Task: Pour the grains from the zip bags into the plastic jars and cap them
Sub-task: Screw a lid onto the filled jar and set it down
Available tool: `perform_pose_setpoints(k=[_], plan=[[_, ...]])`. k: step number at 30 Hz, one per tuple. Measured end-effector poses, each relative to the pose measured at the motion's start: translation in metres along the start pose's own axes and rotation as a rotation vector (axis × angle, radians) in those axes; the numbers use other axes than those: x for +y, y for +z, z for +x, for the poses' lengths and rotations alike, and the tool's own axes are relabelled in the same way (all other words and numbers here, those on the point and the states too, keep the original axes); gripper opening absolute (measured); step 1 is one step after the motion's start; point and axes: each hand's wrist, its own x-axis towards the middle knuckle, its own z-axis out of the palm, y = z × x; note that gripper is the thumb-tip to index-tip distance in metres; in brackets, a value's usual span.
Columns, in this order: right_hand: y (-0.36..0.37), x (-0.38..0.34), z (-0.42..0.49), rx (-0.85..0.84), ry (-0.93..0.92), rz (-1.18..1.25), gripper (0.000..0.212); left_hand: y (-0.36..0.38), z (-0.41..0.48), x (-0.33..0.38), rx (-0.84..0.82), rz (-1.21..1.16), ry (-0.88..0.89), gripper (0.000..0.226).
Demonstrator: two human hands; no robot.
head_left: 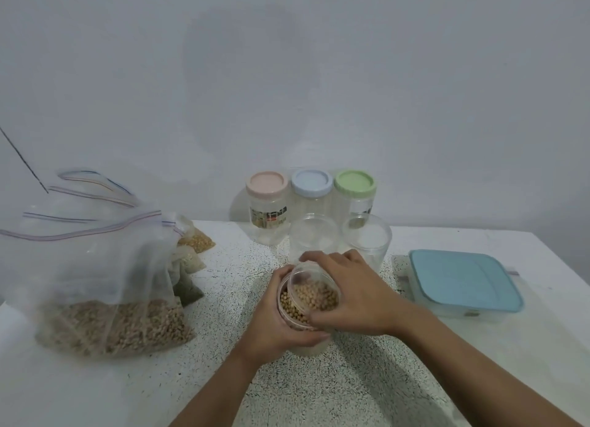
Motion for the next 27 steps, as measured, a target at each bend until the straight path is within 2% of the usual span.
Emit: perform_pose_setpoints(k=[3, 8, 11, 14, 21, 25, 27], plan=[[-0.012, -0.004, 0.011, -0.122, -0.027, -0.076, 0.093, 0.001, 0.0, -0.002, 0.014, -0.02, -0.021, 0.104], [-0.023, -0.023, 0.027, -0.306, -0.148, -0.207, 0.086, 0.001, -0.002, -0.01, 0.014, -0.028, -0.062, 0.101], [-0.023, -0.033, 0.035, -0.35, -0.175, -0.284, 0.084, 0.0, -0.002, -0.014, 0.014, -0.02, -0.068, 0.098], [-0.027, -0.037, 0.039, -0.329, -0.092, -0.306, 0.083, 0.001, -0.001, -0.011, 0.013, -0.025, -0.055, 0.103], [-0.016, -0.045, 0.045, -0.244, 0.073, -0.441, 0.084, 0.003, -0.002, -0.01, 0.03, -0.035, -0.039, 0.099], [-0.01, -0.044, 0.044, -0.195, 0.216, -0.542, 0.107, 0.002, -0.001, -0.014, 0.03, -0.045, -0.039, 0.098], [-0.012, -0.044, 0.042, -0.139, 0.24, -0.624, 0.111, 0.002, -0.002, -0.016, 0.032, -0.043, -0.05, 0.099]])
